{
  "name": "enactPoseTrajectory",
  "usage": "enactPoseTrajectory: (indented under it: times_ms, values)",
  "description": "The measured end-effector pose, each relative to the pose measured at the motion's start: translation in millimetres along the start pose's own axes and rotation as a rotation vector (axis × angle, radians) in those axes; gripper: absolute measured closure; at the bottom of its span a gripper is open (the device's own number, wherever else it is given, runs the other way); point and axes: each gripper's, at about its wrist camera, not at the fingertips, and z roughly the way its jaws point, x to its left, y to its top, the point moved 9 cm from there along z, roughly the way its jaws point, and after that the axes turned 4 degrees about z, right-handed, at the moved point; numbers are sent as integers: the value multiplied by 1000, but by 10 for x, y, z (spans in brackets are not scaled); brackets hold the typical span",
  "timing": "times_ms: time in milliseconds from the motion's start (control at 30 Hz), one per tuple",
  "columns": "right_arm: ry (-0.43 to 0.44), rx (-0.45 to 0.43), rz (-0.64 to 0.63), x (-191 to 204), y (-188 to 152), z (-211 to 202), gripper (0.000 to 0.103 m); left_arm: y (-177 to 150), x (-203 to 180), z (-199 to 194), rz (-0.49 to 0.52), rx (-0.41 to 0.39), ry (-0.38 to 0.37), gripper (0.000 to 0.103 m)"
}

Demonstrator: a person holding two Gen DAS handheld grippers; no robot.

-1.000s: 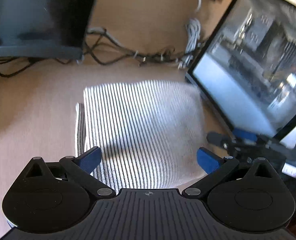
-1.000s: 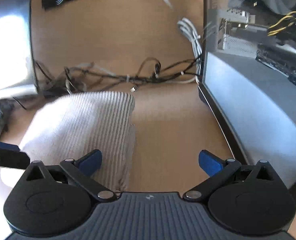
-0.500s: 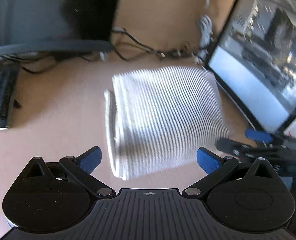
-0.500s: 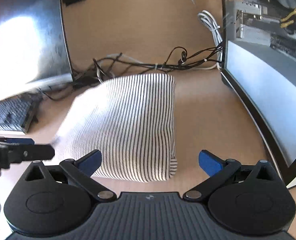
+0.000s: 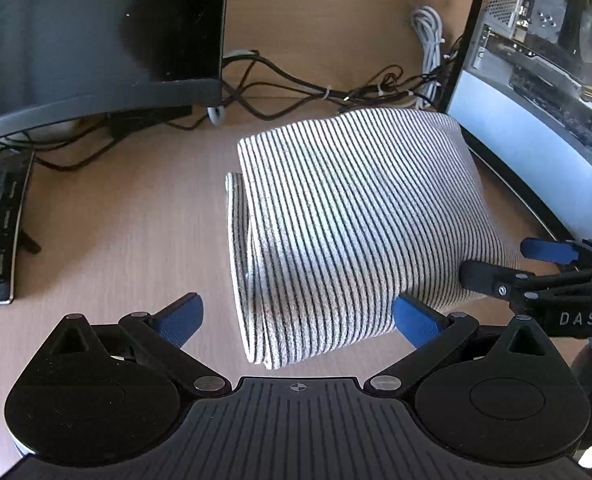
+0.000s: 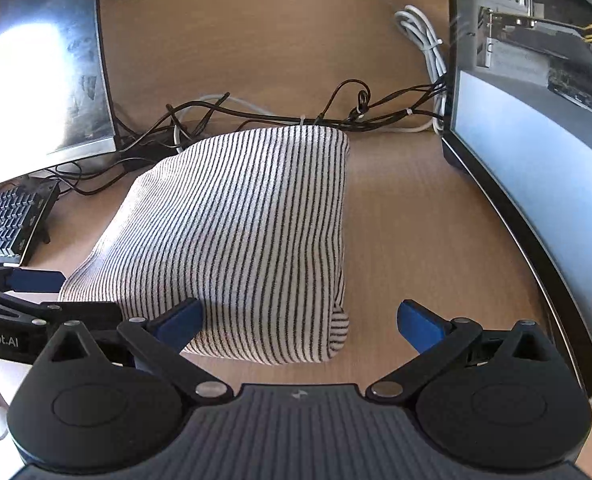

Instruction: Fold clothes

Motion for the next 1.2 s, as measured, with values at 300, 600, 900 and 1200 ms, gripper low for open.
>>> enactPoseTrajectory:
  times_ms: [300, 600, 900, 1200]
  values:
    - [4, -9, 3, -77, 129, 209, 0, -22, 16, 145, -24, 36, 22, 0]
    - [32, 46, 84, -71, -33, 26, 0, -125, 33, -93, -29, 13, 16, 0]
    - [1, 63, 165, -10, -511, -444, 0, -394, -76, -332, 6, -5, -18, 0]
    - [-104, -34, 114, -107, -499, -937, 0, -442, -86, -778, -39, -103, 90, 0]
